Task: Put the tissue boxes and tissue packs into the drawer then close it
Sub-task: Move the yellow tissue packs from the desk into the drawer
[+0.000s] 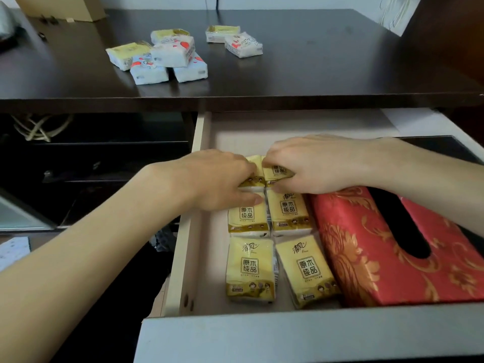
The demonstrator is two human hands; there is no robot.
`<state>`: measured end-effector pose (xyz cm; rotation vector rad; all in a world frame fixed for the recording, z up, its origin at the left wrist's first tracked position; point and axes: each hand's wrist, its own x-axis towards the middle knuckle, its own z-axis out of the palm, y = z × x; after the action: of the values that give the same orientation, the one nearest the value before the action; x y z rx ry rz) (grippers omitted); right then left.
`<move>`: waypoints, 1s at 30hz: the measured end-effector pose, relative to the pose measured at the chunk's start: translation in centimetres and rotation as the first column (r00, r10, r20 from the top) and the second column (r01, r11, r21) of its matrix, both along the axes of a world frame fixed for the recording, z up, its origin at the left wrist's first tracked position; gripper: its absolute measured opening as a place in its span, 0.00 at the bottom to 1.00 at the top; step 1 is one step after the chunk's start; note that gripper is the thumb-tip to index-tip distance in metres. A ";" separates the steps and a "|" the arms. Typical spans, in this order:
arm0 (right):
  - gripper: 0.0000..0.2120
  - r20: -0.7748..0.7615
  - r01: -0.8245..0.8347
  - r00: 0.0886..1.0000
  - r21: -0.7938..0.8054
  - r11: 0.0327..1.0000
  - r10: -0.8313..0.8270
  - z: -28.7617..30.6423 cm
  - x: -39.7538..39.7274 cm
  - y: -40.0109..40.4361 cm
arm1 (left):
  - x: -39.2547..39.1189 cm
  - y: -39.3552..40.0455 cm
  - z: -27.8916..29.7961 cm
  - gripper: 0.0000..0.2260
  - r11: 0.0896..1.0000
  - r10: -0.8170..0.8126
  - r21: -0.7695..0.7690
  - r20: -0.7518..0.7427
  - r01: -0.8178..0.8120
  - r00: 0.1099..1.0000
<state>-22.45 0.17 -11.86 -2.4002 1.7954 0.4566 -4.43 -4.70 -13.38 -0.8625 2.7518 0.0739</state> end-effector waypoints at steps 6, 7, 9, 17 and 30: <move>0.16 0.150 -0.030 0.988 0.012 0.999 0.028 0.2 -0.9 0.9 | 0.4 0.5 0.1 0.16 0.996 -0.075 0.055 -0.007 0.075 0.997; 0.16 0.160 -0.023 0.987 0.006 1.000 0.021 0.3 -1.0 1.0 | 0.6 0.7 0.2 0.16 0.994 -0.085 0.063 -0.010 0.086 0.996; 0.18 0.151 0.003 0.989 -0.020 1.000 0.000 0.2 -1.4 1.2 | 0.9 0.8 0.3 0.16 0.993 -0.101 0.066 -0.020 0.103 0.995; 0.24 0.008 0.034 0.999 0.037 0.999 -0.035 0.0 -1.3 0.8 | 1.0 0.8 0.0 0.30 0.972 -0.111 0.209 -0.007 0.110 0.994; 0.47 -0.292 0.020 0.955 0.233 0.972 0.050 1.1 -0.6 1.1 | 0.3 2.8 -1.2 0.46 0.986 -0.136 0.109 0.058 0.129 0.989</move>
<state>-23.08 1.23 -10.75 -2.2787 1.7134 1.0186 -4.17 -1.89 -14.57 -0.6407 2.7087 0.1612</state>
